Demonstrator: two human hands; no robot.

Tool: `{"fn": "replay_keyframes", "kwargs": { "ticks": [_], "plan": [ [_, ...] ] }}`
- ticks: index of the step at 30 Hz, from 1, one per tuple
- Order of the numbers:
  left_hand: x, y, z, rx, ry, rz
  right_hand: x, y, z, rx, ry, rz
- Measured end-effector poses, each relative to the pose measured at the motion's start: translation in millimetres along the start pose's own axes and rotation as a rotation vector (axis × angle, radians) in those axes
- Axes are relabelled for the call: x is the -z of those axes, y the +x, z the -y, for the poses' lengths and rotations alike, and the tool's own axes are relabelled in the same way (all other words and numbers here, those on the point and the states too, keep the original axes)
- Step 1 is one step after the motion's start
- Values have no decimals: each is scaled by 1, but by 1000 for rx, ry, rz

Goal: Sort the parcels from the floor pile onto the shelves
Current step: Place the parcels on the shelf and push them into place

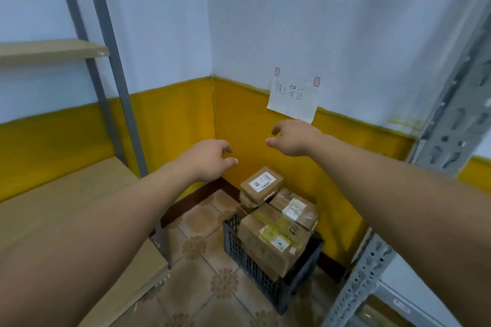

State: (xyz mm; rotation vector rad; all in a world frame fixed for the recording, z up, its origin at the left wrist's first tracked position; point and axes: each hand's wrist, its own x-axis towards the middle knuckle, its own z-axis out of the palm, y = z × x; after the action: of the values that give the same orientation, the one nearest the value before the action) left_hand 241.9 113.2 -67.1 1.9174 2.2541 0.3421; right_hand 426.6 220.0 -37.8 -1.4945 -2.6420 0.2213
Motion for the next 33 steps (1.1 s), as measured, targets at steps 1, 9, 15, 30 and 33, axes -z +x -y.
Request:
{"fn": "replay_keyframes", "kwargs": {
  "ticks": [1,9,15,30,33],
  "plan": [
    [1,21,13,-8,-1,14,-4,19,1,-24,8,6],
    [-52,157,75,34,-88,193,-56,132,-32,-183,36,146],
    [-118,259,100,53,-100,330,-127,226,-86,-265,85,266],
    [-297,455,154,61,-148,710,-328,362,-164,-601,438,435],
    [-343,481,168,77,-205,745,-375,376,-167,-711,514,425]
  ]
}}
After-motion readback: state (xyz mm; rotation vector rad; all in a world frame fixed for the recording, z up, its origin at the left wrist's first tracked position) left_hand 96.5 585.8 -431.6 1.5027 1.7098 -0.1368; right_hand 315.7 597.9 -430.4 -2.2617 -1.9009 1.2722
